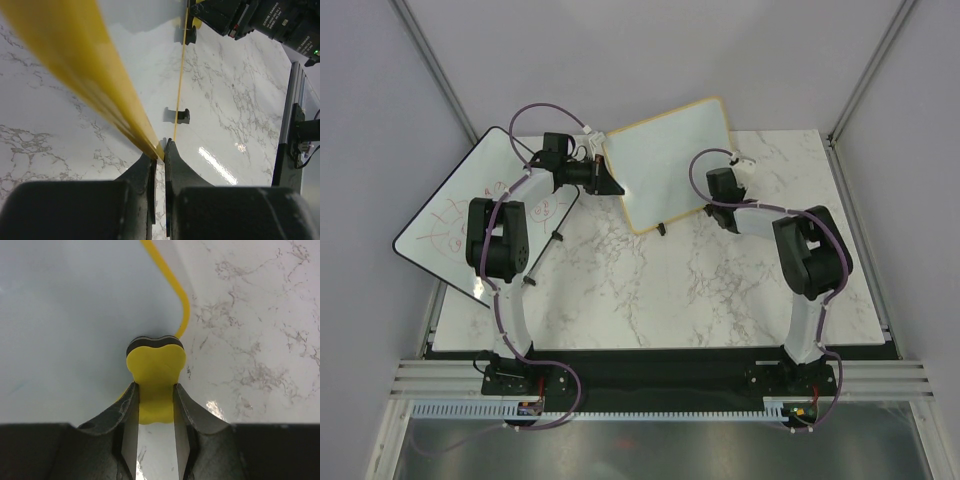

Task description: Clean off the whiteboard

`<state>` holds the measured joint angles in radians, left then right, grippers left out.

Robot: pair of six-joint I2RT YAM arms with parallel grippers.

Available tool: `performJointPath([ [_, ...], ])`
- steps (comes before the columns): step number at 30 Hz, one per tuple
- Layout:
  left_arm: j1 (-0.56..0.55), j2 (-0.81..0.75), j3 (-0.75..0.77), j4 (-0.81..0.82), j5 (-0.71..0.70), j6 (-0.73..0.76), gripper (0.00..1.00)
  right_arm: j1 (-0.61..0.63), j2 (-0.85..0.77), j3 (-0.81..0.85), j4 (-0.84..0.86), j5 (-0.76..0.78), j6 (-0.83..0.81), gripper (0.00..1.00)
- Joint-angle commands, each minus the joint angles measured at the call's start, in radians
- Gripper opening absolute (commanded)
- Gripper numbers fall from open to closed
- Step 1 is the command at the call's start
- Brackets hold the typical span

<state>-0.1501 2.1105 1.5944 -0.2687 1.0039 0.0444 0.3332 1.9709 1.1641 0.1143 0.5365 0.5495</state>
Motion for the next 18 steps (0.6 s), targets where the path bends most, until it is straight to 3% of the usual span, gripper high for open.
performJointPath([
  [1, -0.017, -0.035, 0.022, -0.001, -0.042, 0.149, 0.02, 0.052, -0.046, 0.011, 0.027, -0.001, -0.038, 0.0],
  [5, -0.019, -0.024, 0.027, -0.001, -0.037, 0.146, 0.02, 0.061, -0.083, 0.023, 0.091, -0.01, -0.137, 0.0],
  [12, -0.019, -0.026, 0.035, -0.003, -0.036, 0.138, 0.02, 0.118, 0.019, 0.163, 0.13, -0.075, -0.247, 0.0],
  [18, -0.019, -0.026, 0.035, -0.007, -0.036, 0.143, 0.02, 0.107, 0.1, 0.291, 0.145, 0.002, -0.296, 0.0],
])
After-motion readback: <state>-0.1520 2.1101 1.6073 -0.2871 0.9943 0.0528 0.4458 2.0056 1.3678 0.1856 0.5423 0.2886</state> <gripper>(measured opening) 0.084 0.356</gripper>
